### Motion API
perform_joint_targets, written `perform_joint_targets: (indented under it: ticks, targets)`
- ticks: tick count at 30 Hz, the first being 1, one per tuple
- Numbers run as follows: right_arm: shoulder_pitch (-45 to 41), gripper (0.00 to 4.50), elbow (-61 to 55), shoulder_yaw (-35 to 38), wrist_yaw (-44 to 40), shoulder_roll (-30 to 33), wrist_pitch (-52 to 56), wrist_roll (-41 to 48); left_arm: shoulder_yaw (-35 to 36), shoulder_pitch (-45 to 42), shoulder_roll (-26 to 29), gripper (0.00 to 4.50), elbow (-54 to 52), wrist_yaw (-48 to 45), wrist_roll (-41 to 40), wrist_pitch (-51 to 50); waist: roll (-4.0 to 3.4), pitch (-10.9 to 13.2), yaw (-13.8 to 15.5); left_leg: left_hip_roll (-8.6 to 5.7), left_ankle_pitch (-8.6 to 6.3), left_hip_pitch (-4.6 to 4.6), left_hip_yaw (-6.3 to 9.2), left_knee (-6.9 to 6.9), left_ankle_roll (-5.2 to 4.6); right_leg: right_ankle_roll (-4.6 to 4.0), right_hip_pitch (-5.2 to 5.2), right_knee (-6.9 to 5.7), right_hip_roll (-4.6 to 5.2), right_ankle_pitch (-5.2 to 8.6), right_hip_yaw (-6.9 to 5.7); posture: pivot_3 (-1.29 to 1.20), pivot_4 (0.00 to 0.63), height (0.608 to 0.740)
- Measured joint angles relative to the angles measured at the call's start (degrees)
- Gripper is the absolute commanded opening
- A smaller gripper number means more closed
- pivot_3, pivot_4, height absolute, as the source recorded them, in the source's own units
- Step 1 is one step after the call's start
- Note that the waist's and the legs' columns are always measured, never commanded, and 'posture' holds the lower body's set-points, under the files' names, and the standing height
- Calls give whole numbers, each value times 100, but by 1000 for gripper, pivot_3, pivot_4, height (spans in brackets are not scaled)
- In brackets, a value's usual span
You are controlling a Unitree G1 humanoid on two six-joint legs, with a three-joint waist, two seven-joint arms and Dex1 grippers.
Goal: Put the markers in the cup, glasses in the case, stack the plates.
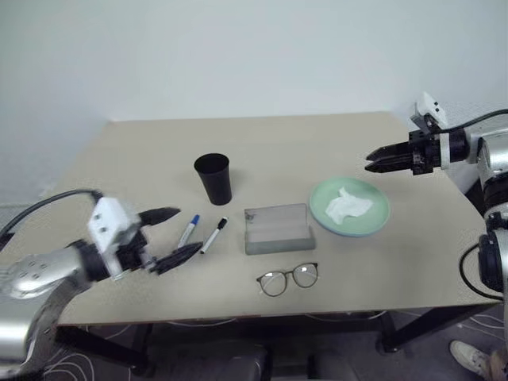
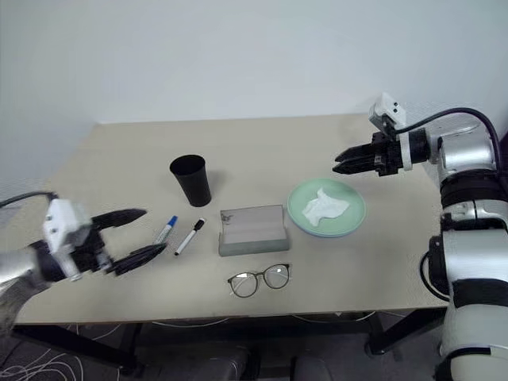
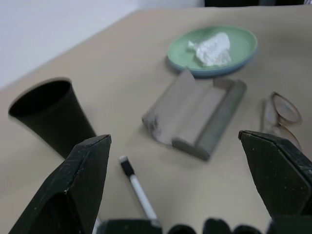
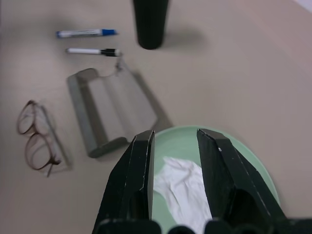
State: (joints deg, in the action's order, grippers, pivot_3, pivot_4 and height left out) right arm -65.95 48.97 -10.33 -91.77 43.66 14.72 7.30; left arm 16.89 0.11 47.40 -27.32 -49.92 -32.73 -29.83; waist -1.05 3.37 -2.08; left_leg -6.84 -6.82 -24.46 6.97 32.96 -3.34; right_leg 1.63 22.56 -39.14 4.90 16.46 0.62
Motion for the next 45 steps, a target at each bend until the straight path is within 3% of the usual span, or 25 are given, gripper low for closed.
perform_joint_targets:
  ticks: [6,14,19,33,42,45]
  targets:
    - [257,1482,-969,-504,-47,63,294,697,-1948,-1791,-217,4500,385,-23,128,-1088,3,-1,10,-5,0,0,0,5,0,28,3,0,-5,-17,0,0,0,737]
    - [679,1482,-1942,-1122,-49,461,516,1382,-3416,-2516,-449,4500,1014,-629,446,-1538,7,0,-2,-7,0,-8,10,6,-1,38,3,24,-4,-15,1,0,0,737]
    - [846,1482,-2474,-1283,-51,709,479,1756,-3649,-2559,-524,4500,1074,-1023,474,-1641,9,1,-5,-7,-1,-9,11,11,-4,39,-4,30,-1,-15,3,0,0,737]
    - [1016,1482,-2848,-1245,-51,640,608,1810,-4315,-2832,-1288,4500,1855,-1187,1043,-1396,17,1,41,-10,-2,-12,20,37,-6,48,-13,31,0,-21,-2,0,0,737]
    - [1061,1482,-3003,-1055,-51,491,774,1726,-4350,-2832,-1680,4500,2116,-1276,1220,-1116,18,1,86,-10,-3,-13,22,45,-7,52,-16,30,-1,-24,-3,0,0,737]
    - [1076,1525,-3025,-1030,-51,458,801,1687,-4366,-2834,-1727,3879,2213,-1316,1274,-1116,19,0,90,-12,-3,-13,22,48,-8,53,-17,30,-1,-24,-3,0,0,737]
